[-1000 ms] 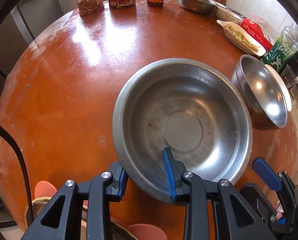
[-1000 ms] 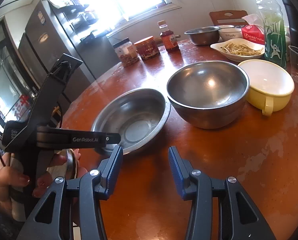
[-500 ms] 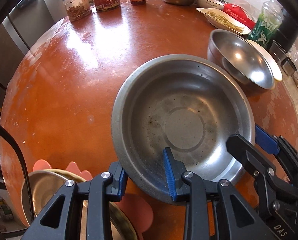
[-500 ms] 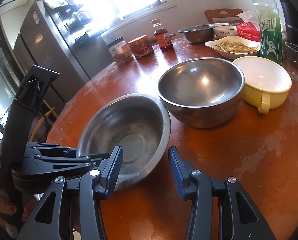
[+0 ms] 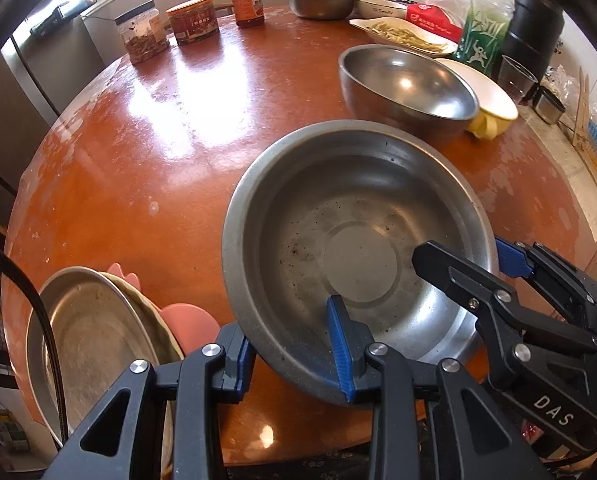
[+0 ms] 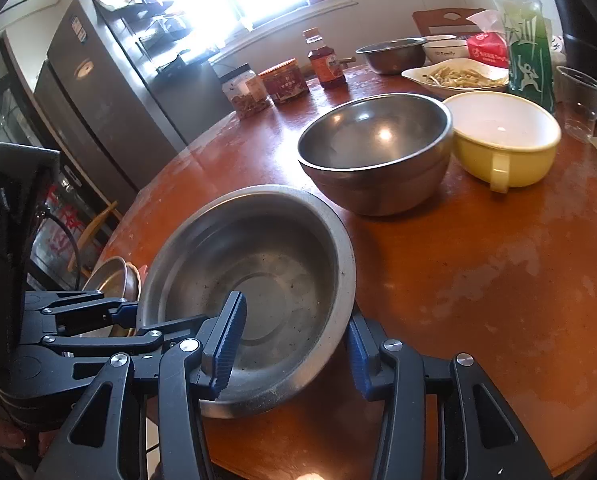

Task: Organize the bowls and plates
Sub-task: 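Lift the steel basin with the left tool toward the stack, then carry the steel basin over the stacked pan and lower it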

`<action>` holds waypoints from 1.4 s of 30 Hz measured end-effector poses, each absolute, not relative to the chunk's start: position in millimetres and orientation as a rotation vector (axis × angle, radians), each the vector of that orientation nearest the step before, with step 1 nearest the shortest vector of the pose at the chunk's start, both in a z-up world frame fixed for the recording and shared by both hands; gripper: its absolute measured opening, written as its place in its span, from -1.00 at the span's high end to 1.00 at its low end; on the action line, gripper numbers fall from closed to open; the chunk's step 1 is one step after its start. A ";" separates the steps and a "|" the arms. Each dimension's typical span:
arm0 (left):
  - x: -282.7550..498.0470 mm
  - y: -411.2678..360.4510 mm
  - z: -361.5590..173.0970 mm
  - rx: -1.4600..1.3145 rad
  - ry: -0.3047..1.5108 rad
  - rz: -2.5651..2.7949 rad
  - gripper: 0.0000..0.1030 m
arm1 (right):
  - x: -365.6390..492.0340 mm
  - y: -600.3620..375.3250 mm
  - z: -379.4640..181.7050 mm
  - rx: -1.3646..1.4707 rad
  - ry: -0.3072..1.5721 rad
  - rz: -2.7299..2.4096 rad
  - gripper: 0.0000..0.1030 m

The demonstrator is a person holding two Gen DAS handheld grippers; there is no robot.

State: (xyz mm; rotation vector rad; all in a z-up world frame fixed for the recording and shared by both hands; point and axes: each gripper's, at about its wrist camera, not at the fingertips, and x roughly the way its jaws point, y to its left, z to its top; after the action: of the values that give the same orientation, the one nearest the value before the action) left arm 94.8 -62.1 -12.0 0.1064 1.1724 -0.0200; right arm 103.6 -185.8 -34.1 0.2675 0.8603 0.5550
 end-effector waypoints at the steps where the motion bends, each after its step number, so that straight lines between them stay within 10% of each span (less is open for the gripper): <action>1: 91.9 -65.0 -12.2 0.108 1.169 -0.021 0.34 | 102.4 -188.0 -34.4 0.267 0.861 0.555 0.05; 26: 65.3 -114.8 -28.4 0.037 1.110 -0.017 0.34 | 86.6 -248.0 -44.9 0.203 0.808 0.442 0.07; 42: 64.7 -118.8 -29.6 -0.028 1.056 -0.009 0.33 | 78.2 -245.0 -38.2 0.137 0.753 0.465 0.44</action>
State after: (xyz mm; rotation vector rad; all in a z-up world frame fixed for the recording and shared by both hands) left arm 64.7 -118.8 -29.6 -0.0277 1.0565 -0.0089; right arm 78.2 -245.0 -38.2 0.1374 0.7535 0.4653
